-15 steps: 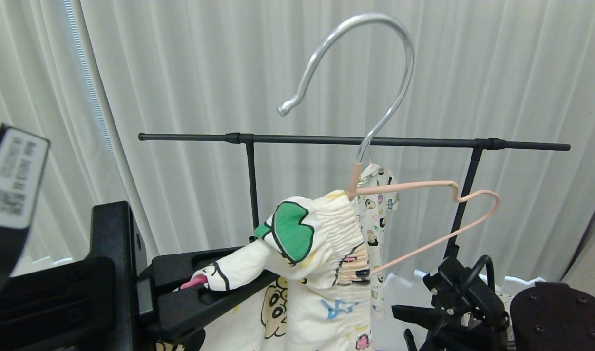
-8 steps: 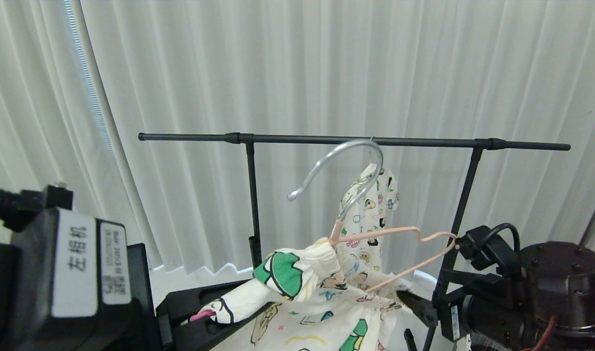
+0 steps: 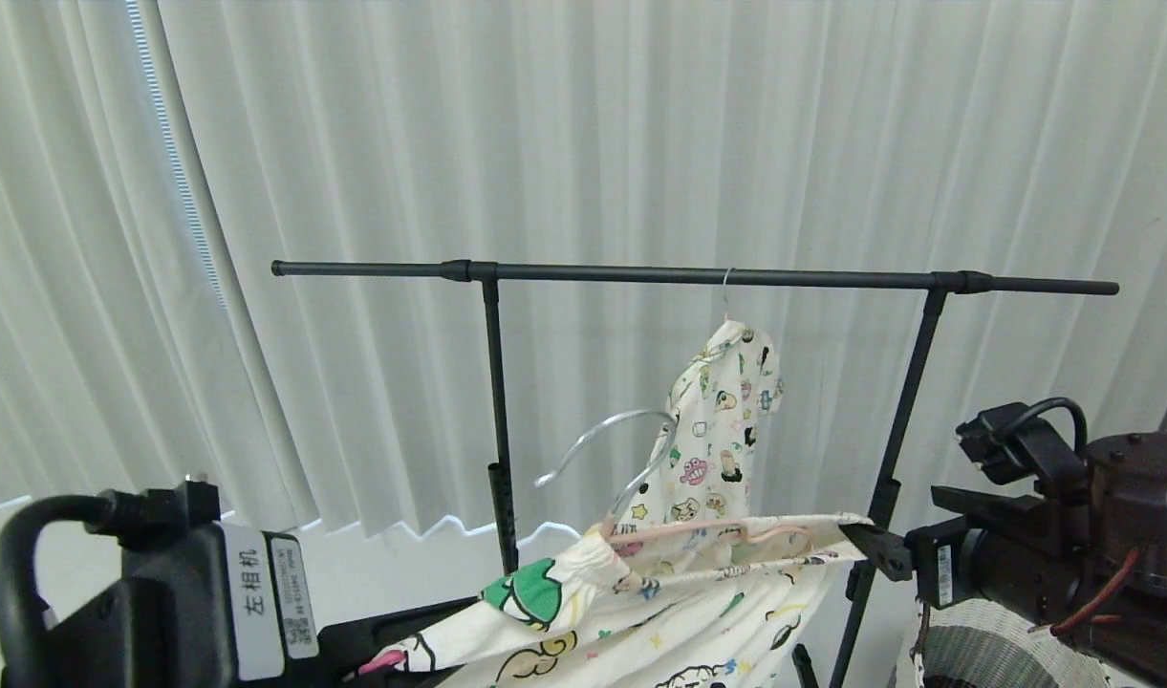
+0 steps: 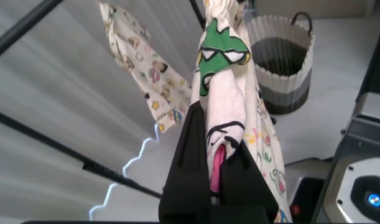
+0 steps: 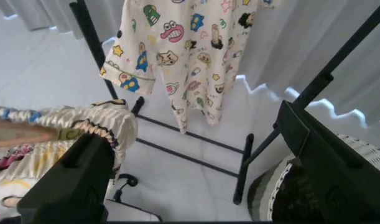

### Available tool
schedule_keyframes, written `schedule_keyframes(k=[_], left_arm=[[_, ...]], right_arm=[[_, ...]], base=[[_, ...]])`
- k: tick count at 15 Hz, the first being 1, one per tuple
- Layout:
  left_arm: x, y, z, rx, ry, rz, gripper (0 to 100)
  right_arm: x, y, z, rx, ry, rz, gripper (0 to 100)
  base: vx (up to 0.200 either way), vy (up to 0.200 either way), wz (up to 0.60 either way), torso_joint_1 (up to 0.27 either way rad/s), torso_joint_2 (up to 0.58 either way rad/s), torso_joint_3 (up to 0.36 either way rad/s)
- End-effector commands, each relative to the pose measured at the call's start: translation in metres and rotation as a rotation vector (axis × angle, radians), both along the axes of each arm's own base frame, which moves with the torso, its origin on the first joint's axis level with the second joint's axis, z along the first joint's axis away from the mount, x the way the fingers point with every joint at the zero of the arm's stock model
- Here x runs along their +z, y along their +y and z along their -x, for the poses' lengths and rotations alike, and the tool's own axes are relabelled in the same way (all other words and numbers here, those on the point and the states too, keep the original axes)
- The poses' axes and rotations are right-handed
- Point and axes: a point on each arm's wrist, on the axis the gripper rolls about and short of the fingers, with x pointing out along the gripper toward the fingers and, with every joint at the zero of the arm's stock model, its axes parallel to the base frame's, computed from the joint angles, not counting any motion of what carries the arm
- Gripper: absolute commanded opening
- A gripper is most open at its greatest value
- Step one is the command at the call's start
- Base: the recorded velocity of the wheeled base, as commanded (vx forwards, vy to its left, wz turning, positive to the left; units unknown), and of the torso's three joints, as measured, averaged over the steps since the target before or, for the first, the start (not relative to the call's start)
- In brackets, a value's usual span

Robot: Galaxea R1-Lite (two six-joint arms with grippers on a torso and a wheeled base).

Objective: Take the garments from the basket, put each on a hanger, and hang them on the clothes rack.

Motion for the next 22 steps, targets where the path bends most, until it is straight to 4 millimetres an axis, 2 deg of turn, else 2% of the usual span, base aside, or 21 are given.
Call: schedule_keyframes(k=[1, 2, 4, 7, 8, 9, 11, 13, 18, 22], left_arm=[[-0.021, 0.011, -0.001, 0.048, 0.029, -0.066, 0], [-0.029, 0.016, -0.005, 0.079, 0.012, -0.122, 0], [-0.030, 0.020, -0.014, 0.125, -0.010, -0.152, 0], [-0.022, 0.015, -0.021, 0.147, -0.045, -0.074, 0], [-0.021, 0.014, -0.021, 0.140, -0.035, -0.050, 0], [-0.021, 0.013, -0.019, 0.113, -0.022, -0.033, 0], [-0.025, 0.014, -0.013, 0.027, 0.005, -0.016, 0], [-0.031, 0.016, -0.008, -0.059, 0.035, -0.009, 0], [-0.037, 0.009, 0.006, -0.209, 0.063, -0.019, 0], [-0.042, -0.001, 0.011, -0.294, 0.052, -0.068, 0]], right_arm=[[0.008, -0.002, 0.003, 0.019, -0.038, -0.003, 100], [0.012, -0.003, 0.007, 0.057, -0.060, 0.004, 100], [0.023, 0.000, 0.021, 0.190, -0.117, 0.004, 100], [0.037, 0.013, 0.060, 0.482, -0.121, -0.022, 100], [0.042, 0.018, 0.077, 0.622, -0.101, -0.037, 100], [0.046, 0.021, 0.086, 0.703, -0.082, -0.032, 100], [0.054, 0.028, 0.085, 0.753, -0.094, 0.027, 100], [0.052, 0.034, 0.078, 0.782, -0.127, 0.100, 100], [0.033, 0.061, 0.065, 1.039, -0.160, 0.247, 100], [0.026, 0.084, 0.058, 1.129, -0.178, 0.309, 100]], base=[[0.000, 0.000, 0.00, 0.000, 0.00, 0.000], [0.000, 0.000, 0.00, 0.000, 0.00, 0.000], [0.000, 0.000, 0.00, 0.000, 0.00, 0.000], [0.000, 0.000, 0.00, 0.000, 0.00, 0.000], [0.000, 0.000, 0.00, 0.000, 0.00, 0.000], [0.000, 0.000, 0.00, 0.000, 0.00, 0.000], [0.000, 0.000, 0.00, 0.000, 0.00, 0.000], [0.000, 0.000, 0.00, 0.000, 0.00, 0.000], [0.000, 0.000, 0.00, 0.000, 0.00, 0.000], [0.000, 0.000, 0.00, 0.000, 0.00, 0.000]])
